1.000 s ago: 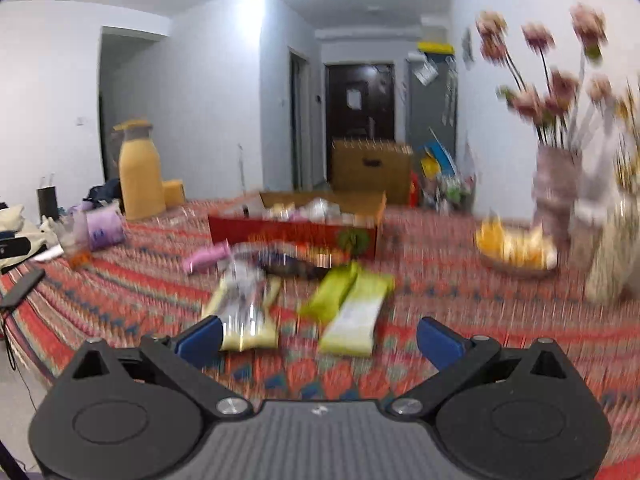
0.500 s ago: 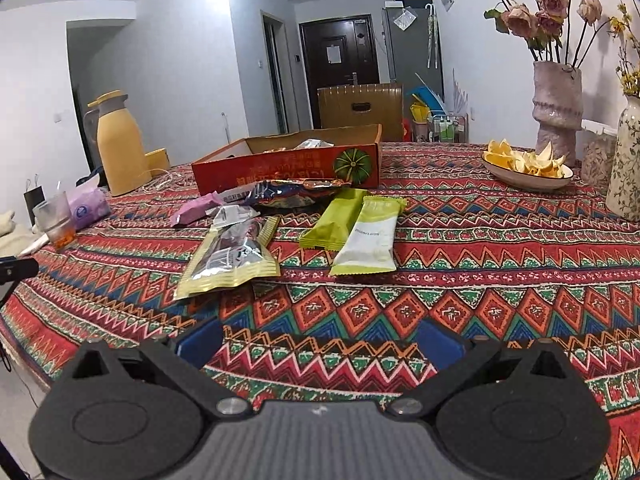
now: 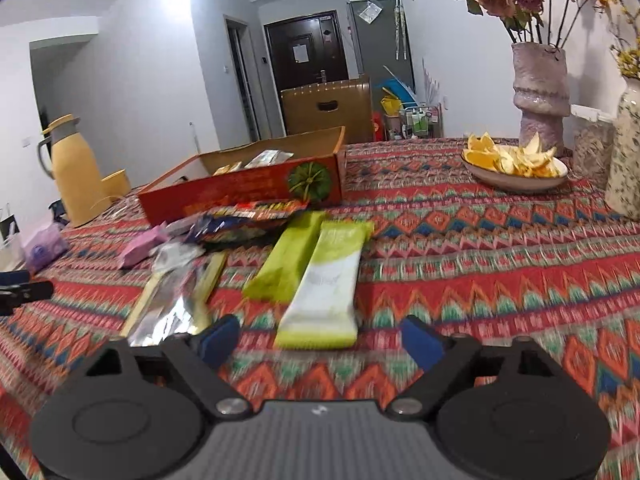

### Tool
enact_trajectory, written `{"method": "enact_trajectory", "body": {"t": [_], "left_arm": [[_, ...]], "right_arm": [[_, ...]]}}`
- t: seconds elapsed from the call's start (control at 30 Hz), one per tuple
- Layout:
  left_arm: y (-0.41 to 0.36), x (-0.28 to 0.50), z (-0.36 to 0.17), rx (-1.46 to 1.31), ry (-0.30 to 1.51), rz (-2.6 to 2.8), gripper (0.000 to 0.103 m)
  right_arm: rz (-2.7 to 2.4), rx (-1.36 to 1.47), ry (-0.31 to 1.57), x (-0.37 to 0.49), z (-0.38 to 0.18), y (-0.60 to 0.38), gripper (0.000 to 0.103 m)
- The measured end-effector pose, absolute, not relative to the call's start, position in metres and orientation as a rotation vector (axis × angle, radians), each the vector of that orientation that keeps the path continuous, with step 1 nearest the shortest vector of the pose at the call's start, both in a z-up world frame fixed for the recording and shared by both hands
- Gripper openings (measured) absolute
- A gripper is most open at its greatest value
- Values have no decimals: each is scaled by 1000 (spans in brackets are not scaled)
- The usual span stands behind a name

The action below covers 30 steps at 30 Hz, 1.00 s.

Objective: Organize snacks
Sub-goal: 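Grasp the pink packet with the left gripper while the right grasps the light-green packet, then carry the pink and light-green packets over the red box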

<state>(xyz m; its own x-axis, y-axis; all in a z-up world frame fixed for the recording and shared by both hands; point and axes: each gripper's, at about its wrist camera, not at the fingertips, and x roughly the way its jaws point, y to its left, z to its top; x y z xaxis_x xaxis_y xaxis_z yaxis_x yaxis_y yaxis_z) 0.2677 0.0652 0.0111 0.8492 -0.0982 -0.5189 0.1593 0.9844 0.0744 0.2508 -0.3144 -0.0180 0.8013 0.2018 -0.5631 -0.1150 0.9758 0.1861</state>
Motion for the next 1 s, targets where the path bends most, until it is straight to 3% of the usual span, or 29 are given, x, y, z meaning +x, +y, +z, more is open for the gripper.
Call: {"method": "enact_trajectory", "body": {"t": [0.13,0.4,0.53,0.63,0.73,1.0], "left_arm": [[60,324,5,162,538,-168,103],[50,412,-22,197,647,-235,99],[50,429,-33,171,658,-259,91],[56,431,-33,108,670,-271,76],[53,420,-30,128,671,-207,67],[68,342,-12,9,714,-125,65]], "right_arm": [[161,139,628,291,-21,-311,77],[99,67,677,341,-39,-303,49],[92,30,692,346,-45,-298,47],[94,21,692,349,-45,-298,39],[87,39,684,349,-44,-300,39],[53,73,651,310,-37,-307,38]]}}
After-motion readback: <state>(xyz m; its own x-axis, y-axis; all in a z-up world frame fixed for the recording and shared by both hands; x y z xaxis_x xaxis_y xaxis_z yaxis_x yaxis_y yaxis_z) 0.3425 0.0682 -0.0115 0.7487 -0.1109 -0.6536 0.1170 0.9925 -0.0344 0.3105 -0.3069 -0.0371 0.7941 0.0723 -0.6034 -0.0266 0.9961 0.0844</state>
